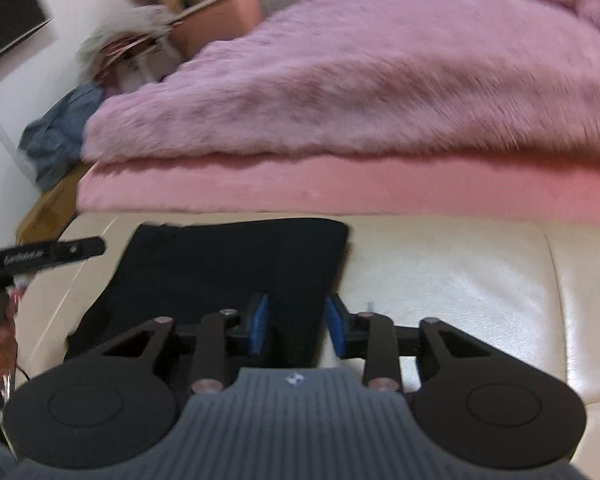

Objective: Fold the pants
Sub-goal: 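Lower the folded pants onto the bench and open both tools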

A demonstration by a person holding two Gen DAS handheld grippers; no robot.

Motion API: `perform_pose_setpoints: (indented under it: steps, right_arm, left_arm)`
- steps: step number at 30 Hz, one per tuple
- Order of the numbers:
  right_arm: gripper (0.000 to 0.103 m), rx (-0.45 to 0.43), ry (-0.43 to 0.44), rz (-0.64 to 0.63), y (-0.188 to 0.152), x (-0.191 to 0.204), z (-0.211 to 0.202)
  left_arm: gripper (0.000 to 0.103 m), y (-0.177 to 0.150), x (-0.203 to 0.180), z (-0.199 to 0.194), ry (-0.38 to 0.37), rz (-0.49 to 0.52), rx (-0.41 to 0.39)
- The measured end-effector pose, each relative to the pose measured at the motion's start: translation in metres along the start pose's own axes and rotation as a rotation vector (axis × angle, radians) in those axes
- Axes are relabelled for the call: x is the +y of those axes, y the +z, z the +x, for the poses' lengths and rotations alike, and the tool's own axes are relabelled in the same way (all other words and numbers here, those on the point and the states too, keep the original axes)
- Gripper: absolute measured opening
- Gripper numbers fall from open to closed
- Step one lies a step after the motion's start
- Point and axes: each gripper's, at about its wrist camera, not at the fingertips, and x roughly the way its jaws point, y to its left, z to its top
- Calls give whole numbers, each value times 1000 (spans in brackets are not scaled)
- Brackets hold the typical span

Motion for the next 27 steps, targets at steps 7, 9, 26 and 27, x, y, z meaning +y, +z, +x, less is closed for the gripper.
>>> perform_pose_setpoints:
  steps: [7,9,26,27]
  right_arm:
    - [22,34,-17,-143,-45,39,-14]
    - [22,51,-41,-149,-55,41,-8]
    - [38,-46,-88,-165,-37,56,-64]
    - [38,-76,-85,-170,-35,60,-77]
  left_arm:
    - [31,-41,-7,-7,38,28,87]
    - [31,-48,0,-2,50,6,107]
    - [43,-37,-27,-68,127,42,-39]
    - [47,-35,-34,-81,131,54,-70]
